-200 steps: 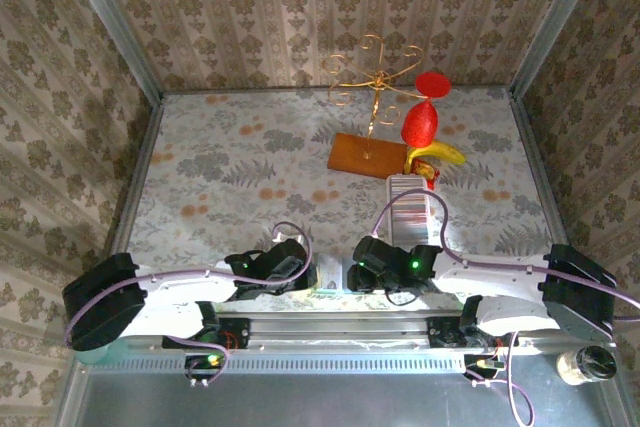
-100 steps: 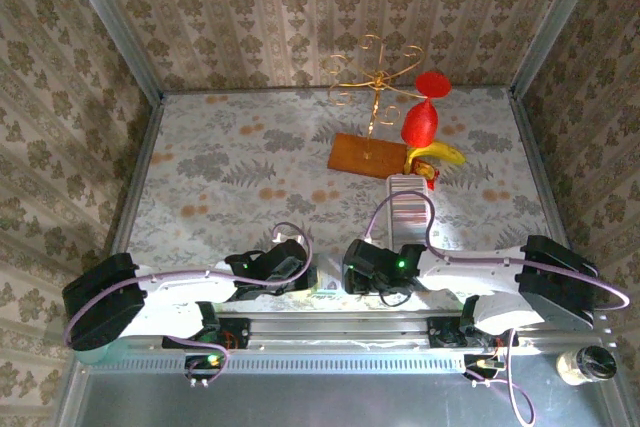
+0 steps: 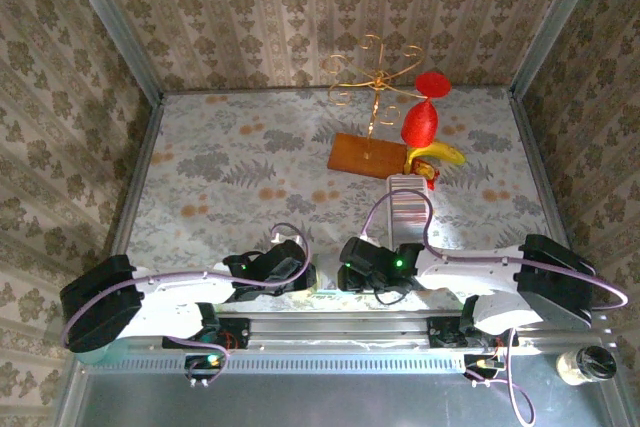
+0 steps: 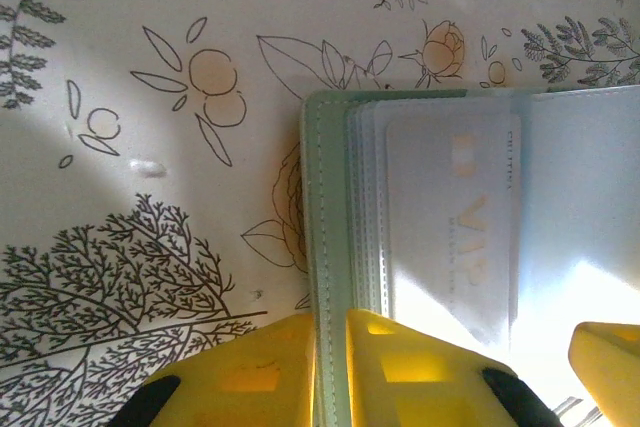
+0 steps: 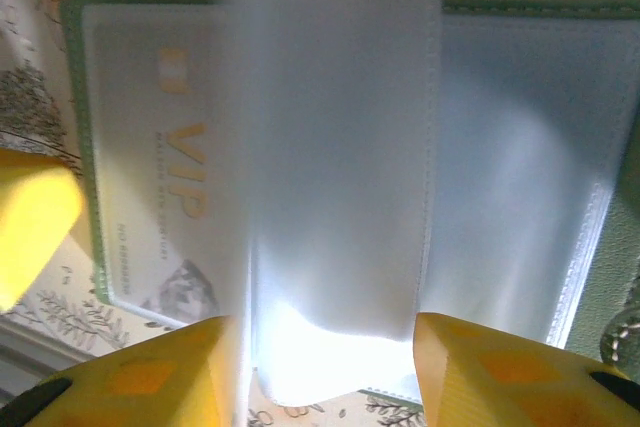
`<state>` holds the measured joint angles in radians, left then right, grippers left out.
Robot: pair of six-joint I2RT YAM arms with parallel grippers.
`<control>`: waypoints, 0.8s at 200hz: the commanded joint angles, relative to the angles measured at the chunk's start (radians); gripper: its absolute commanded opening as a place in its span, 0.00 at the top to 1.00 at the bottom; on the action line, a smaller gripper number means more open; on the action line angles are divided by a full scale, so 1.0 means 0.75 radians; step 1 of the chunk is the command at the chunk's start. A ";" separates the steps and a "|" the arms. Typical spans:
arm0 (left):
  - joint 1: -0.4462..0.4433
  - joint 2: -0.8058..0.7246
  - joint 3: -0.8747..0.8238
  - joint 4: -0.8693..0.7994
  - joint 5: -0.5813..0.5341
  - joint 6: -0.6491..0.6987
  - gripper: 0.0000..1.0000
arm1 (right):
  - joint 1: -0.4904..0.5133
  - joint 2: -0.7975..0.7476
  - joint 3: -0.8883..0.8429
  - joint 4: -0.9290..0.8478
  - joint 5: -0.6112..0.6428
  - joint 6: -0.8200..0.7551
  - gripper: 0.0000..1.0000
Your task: Put the credit cards into the card holder
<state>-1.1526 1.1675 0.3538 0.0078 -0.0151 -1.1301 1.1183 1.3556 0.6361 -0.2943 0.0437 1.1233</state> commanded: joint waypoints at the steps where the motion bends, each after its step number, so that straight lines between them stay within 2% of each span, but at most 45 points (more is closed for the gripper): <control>1: -0.011 -0.023 -0.014 -0.015 -0.022 -0.019 0.84 | 0.012 -0.050 0.011 -0.027 0.071 0.029 0.50; 82: -0.014 -0.015 -0.014 -0.012 -0.025 -0.019 0.84 | 0.012 -0.067 0.019 -0.008 0.053 0.020 0.52; 120: -0.014 -0.036 -0.028 -0.019 -0.046 -0.031 0.85 | 0.027 -0.079 0.021 0.171 0.023 -0.004 0.53; 160: -0.014 -0.093 -0.038 -0.080 -0.081 -0.047 0.84 | 0.027 0.006 0.027 0.346 -0.015 0.004 0.52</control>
<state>-1.1526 1.1305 0.3401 -0.0040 -0.0368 -1.1370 1.1324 1.3186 0.6361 -0.1413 0.0418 1.1259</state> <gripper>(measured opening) 0.156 0.478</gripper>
